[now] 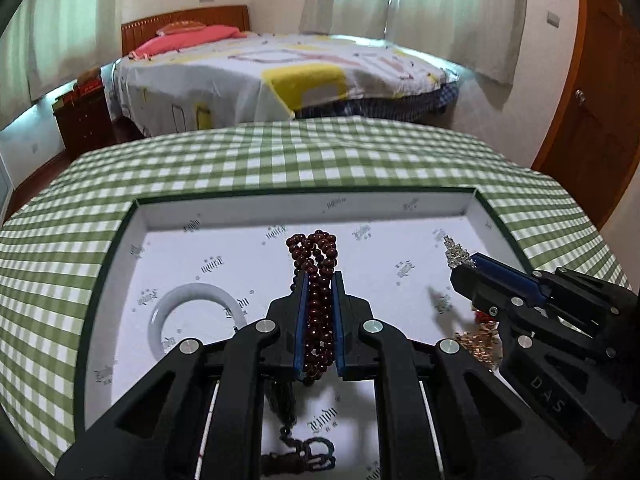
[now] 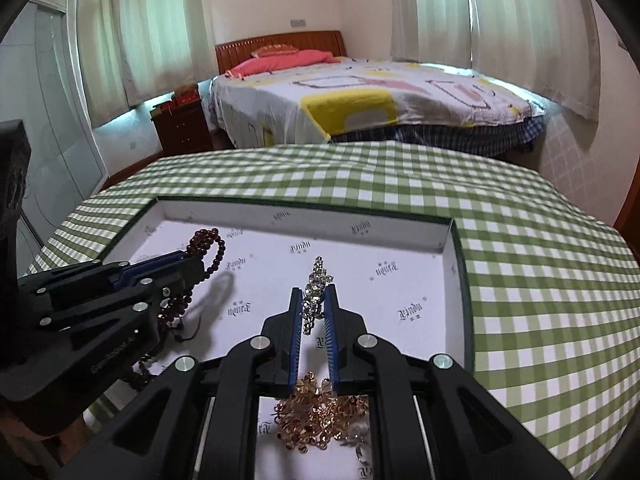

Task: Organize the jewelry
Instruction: 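Carry the bead strand and silver brooch over the green tray, then lower both held items into the tray and open both tools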

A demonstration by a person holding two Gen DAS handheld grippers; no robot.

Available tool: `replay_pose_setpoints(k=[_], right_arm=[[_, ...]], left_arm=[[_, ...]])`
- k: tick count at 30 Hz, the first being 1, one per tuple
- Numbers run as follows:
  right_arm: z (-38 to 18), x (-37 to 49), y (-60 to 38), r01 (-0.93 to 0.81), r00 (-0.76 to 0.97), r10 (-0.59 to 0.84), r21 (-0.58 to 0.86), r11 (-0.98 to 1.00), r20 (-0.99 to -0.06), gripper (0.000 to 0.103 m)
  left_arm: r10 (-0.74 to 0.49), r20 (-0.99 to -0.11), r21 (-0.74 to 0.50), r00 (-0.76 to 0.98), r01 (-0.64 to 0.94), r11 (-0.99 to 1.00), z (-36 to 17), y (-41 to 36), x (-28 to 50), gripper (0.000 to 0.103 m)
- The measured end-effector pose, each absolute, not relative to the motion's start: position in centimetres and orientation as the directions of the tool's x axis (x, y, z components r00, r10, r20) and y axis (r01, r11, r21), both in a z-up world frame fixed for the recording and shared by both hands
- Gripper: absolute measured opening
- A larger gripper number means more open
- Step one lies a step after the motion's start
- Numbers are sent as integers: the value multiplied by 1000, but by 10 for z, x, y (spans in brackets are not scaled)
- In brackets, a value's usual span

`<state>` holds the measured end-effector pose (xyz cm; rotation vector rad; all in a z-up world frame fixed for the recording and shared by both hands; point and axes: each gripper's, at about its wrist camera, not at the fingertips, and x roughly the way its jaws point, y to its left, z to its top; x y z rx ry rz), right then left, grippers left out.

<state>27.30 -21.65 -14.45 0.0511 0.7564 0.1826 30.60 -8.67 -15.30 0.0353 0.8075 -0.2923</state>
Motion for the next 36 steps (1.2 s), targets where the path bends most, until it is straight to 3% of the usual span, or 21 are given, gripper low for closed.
replay_pose_setpoints(k=[25, 34, 36], right_arm=[[-168, 290, -219, -128, 630, 181, 129, 983, -755, 13], [-167, 289, -219, -128, 635, 182, 130, 983, -751, 28], [-167, 289, -218, -129, 635, 183, 130, 983, -750, 30]], left_arm=[[-192, -794, -55, 577, 247, 967, -173, -100, 329, 12], [-190, -796, -50, 574, 251, 967, -173, -102, 330, 22], [-192, -794, -53, 577, 249, 967, -172, -102, 329, 31]])
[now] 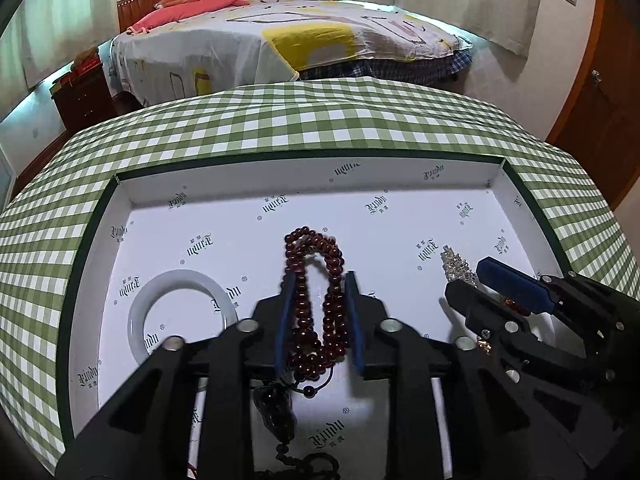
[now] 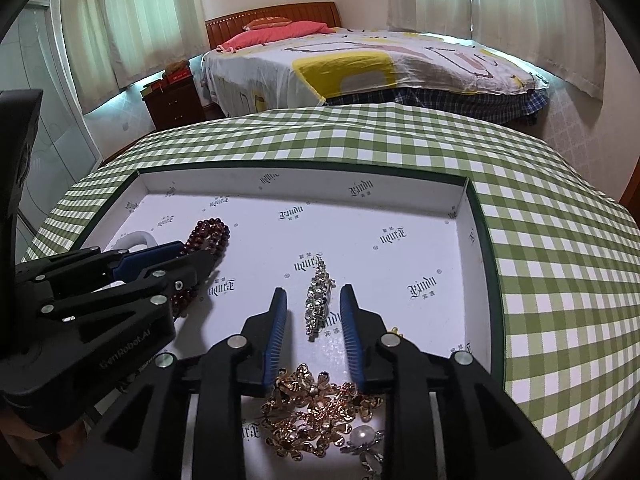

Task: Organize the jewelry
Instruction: 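Lower both held items into the tray and open both tools, then lift both open tools away from the tray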

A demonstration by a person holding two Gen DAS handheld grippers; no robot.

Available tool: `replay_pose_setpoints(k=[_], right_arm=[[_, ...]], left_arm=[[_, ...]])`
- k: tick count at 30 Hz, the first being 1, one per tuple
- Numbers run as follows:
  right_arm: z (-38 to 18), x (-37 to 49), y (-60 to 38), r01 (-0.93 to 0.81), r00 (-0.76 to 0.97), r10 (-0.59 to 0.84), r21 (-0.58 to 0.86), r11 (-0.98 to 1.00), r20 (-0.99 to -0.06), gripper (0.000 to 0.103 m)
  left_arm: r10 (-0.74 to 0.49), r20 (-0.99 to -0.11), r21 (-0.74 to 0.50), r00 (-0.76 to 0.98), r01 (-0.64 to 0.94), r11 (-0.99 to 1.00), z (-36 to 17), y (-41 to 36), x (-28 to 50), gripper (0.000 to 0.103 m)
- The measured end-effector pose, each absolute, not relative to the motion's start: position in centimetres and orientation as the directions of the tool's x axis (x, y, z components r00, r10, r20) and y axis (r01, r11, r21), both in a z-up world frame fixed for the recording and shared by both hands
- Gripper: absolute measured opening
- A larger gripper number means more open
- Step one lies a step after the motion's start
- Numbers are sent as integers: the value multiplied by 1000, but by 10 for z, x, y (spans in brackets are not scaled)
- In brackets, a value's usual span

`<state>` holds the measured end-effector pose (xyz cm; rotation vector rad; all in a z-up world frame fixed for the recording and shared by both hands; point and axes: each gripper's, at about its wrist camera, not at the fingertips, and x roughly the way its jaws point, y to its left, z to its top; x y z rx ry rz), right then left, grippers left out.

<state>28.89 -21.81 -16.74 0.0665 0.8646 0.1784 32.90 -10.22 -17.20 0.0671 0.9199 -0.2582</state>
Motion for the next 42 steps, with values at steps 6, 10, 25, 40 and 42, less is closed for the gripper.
replay_pose_setpoints(k=[6, 10, 25, 40, 42], right_arm=[[-165, 287, -217, -131, 642, 182, 128, 983, -744, 32], [-164, 286, -218, -125, 648, 174, 122, 985, -742, 32], [-144, 271, -230, -89, 701, 142, 112, 990, -699, 55], [-100, 212, -238, -71, 780, 100, 72, 995, -618, 65], [-97, 201, -241, -64, 787, 95, 72, 995, -609, 65]], left_arm=[[-196, -791, -59, 580, 246, 967, -171, -101, 328, 35], [-194, -788, -53, 585, 250, 967, -169, -100, 327, 40], [-178, -750, -35, 637, 231, 972, -153, -87, 311, 72], [-160, -599, -29, 784, 178, 984, -97, -66, 246, 76], [-163, -589, -43, 792, 170, 984, -92, -63, 236, 76]])
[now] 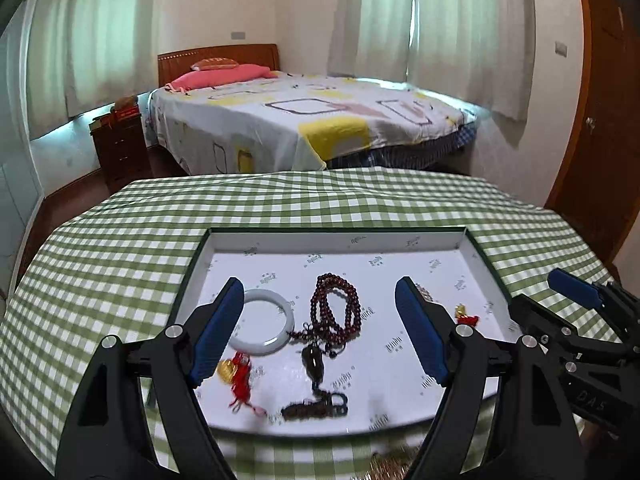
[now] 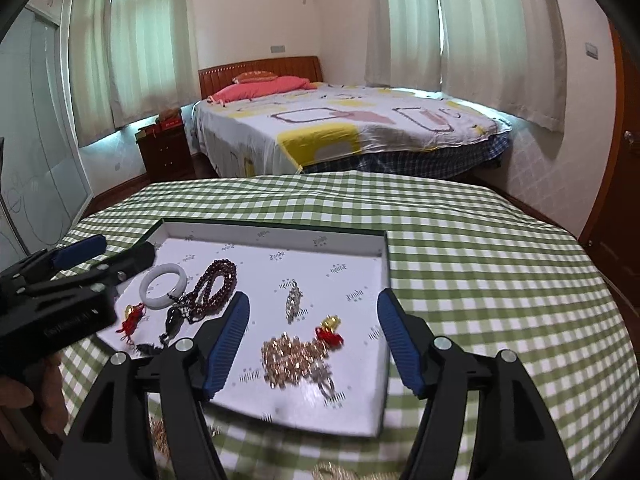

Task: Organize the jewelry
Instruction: 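Lift both open tools away from the tray, then lower the right tool onto the pearl strand and close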

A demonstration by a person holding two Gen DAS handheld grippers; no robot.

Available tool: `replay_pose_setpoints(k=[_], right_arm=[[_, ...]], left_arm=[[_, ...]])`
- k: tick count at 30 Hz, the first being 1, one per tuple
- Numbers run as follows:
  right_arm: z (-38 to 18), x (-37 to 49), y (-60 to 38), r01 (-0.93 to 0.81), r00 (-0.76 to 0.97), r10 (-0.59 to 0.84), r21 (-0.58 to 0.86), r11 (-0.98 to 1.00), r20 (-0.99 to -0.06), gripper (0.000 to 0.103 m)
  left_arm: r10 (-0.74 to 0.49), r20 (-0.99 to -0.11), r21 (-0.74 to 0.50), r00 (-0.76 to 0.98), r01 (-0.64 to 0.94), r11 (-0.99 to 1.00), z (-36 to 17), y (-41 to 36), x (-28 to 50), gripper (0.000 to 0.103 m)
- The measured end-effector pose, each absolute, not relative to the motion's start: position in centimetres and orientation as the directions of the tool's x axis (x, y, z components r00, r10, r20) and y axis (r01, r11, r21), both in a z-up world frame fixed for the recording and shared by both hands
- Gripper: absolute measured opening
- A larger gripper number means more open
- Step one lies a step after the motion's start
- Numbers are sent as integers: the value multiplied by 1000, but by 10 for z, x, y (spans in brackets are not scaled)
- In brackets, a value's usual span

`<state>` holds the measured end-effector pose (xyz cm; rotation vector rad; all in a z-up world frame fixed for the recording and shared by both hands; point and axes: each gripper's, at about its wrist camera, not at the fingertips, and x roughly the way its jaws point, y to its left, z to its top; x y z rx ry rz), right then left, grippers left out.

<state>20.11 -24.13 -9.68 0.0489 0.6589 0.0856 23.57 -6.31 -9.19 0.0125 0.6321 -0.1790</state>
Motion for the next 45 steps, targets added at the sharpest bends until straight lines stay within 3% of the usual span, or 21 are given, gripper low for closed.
replay_pose_setpoints(k=[19, 36, 40, 45], right_arm=[[-105, 111, -254, -34, 812, 57, 50, 998, -581, 66], [-156, 103, -258, -25, 770, 79, 93, 995, -633, 66], [-167, 107, -258, -24, 751, 82, 98, 995, -656, 56], [-176, 114, -256, -25, 735, 86, 100, 995, -672, 55]], left_arm=[[-151, -490, -80, 859, 128, 988, -82, -36, 132, 77], [-101, -545, -77, 833, 70, 995, -129, -27, 110, 80], [-99, -563, -79, 820, 66, 995, -136, -28, 115, 80], [-98, -578, -78, 810, 65, 995, -143, -30, 119, 80]])
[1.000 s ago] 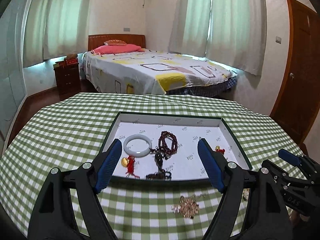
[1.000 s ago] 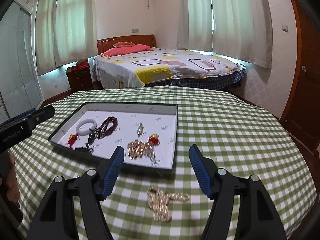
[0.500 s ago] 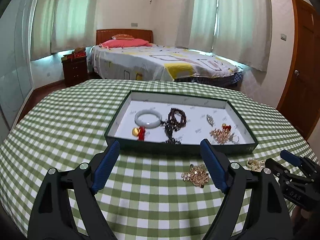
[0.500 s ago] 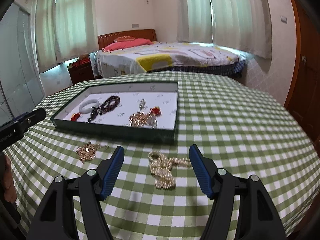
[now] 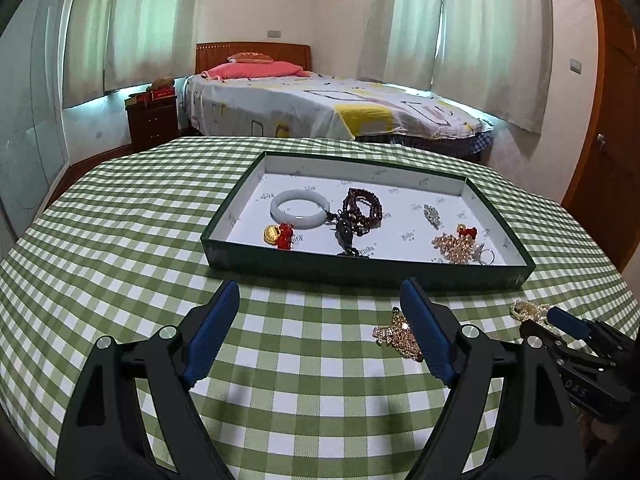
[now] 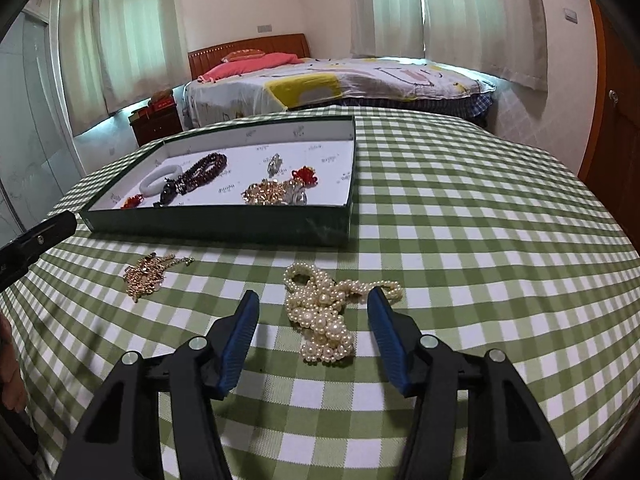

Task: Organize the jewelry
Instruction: 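Lower the right tool onto the pearl strand and close, then close the left tool on the gold chain necklace while the right tool holds the pearls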

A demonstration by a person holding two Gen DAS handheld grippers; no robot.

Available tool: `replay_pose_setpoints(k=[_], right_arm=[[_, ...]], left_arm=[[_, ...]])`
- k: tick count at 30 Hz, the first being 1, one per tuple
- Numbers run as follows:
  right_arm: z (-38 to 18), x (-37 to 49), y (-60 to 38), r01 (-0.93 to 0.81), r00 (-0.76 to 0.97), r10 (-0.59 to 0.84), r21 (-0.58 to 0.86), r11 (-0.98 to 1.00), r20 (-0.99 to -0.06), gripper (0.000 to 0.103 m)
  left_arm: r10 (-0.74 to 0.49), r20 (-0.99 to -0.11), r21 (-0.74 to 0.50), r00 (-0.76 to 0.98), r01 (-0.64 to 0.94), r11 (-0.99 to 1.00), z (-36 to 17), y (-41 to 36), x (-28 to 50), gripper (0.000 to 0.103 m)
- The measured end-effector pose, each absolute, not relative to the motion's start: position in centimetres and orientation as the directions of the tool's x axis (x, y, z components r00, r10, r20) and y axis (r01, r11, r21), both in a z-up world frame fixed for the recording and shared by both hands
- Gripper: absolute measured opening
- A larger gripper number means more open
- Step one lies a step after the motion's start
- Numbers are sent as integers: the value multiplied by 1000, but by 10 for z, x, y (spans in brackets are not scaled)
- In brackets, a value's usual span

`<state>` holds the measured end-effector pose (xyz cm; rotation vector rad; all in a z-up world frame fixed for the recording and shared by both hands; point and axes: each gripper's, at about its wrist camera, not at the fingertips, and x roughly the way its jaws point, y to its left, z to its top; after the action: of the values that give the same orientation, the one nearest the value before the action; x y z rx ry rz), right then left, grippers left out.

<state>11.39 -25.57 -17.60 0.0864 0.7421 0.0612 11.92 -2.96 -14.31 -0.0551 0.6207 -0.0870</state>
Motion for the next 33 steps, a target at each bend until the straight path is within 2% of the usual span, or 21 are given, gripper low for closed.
replay_pose_setpoints(k=[6, 9, 12, 20, 33], right_arm=[[-180, 117, -257, -18, 729, 73, 87, 996, -680, 40], [-180, 116, -260, -11, 730, 67, 87, 996, -680, 24], [-179, 115, -260, -16, 728, 74, 91, 996, -681, 16], [-171, 110, -258, -31, 744, 82, 88, 996, -663, 15], [-172, 108, -265, -25, 750, 109, 137, 990, -652, 15]], left_arm=[[-114, -596, -72, 795, 88, 993, -150, -37, 120, 80], [-122, -604, -71, 787, 100, 993, -153, -42, 121, 80], [-129, -612, -65, 781, 113, 991, -155, -47, 121, 80], [-139, -627, -59, 767, 132, 990, -162, -59, 124, 80], [-124, -710, -7, 693, 169, 986, -178, -95, 143, 80]])
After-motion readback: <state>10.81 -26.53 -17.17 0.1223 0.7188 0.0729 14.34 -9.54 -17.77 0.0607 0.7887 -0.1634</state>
